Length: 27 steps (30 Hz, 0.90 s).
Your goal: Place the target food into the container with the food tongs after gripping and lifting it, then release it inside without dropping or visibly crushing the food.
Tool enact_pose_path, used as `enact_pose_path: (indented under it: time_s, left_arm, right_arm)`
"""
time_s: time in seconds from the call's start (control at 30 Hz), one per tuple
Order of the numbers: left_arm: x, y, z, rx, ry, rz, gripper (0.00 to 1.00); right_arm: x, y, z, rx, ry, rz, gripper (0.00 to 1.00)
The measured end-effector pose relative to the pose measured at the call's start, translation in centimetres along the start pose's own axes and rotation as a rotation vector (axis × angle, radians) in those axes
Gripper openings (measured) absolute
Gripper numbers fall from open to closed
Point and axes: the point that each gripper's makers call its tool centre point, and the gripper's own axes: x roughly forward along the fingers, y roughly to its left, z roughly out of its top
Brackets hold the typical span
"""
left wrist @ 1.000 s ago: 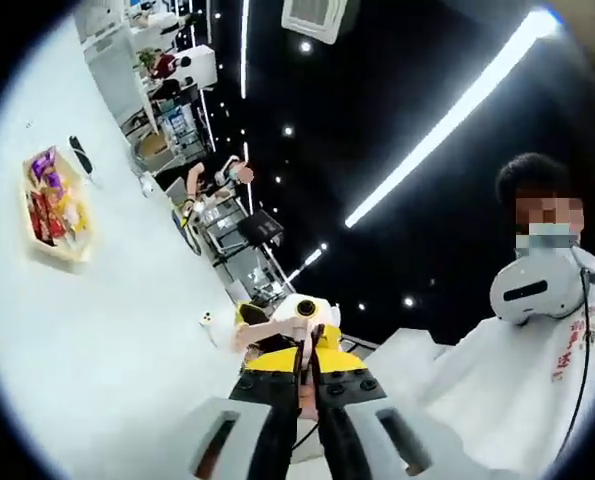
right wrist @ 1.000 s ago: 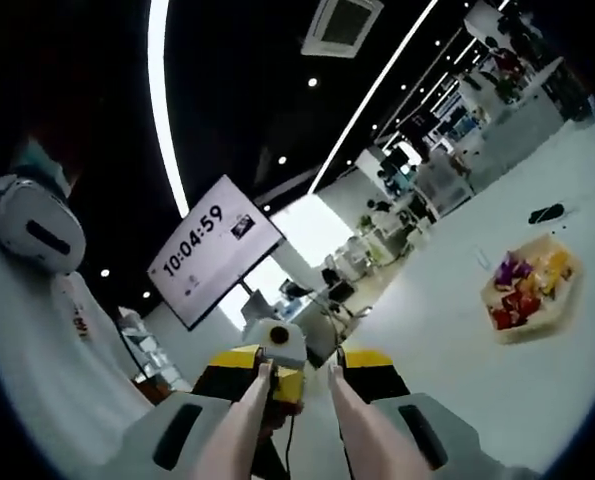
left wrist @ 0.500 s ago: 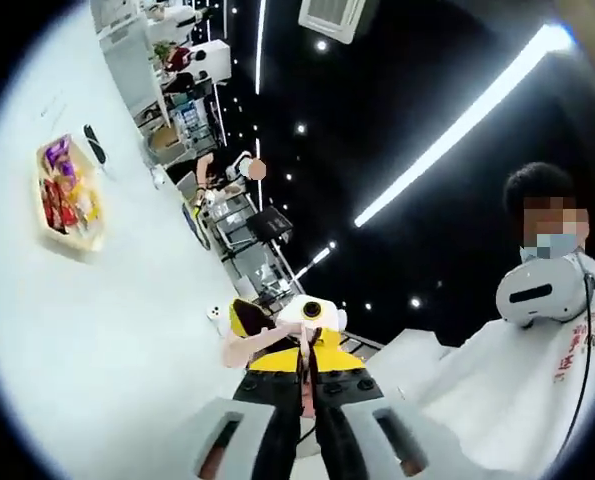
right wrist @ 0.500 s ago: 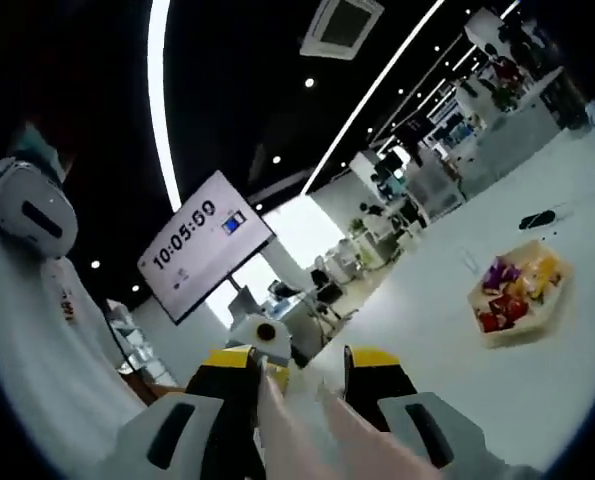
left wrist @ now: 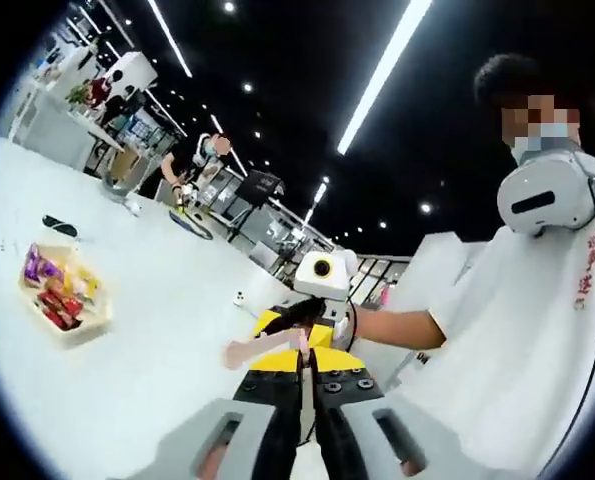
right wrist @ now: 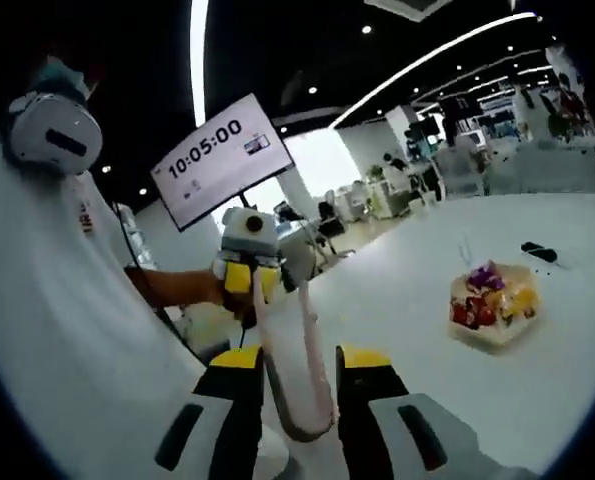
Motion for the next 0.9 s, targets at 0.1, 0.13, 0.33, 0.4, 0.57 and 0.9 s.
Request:
enact_pose_path:
  time_s: [0.1,0.13,0.33,0.4,0.57,0.9]
  left_arm:
    - [0.5,-0.1,-0.4,0.053,0.06,-0.007,0.0]
    - [0.6,-0.1,-0.5,0.068,0.068,-0.007,0.0]
    - [1.5,0.0,-2.2,0.247,0.18,0.014,0.0]
    - [1.7,0.3,-2.3,0.272,0.174,0.033,0.01]
    - [1.5,2.5,-1.3,0.496,0.108,0.247,0.21]
    - [1.7,4.3,-3.8,0.527,0.291,0.268,0.46]
  right_arm:
    - [0.4,0.0,-1.2,-0.036,0.108,0.005,0.22]
    - [0.5,0.1,-1.4,-0.039,0.122,0.012,0.22]
    - [1.1,-0.6,-4.3,-0.083,0.332,0.001,0.2]
    - [1.2,-1.0,-4.7,-0.114,0.358,-0.017,0.19]
    - [0.6,-3.0,-5.9,-0.132,0.469,-0.115,0.18]
    - [-0.1,-3.2,-6.7,-0.232,0.642,-0.151,0.19]
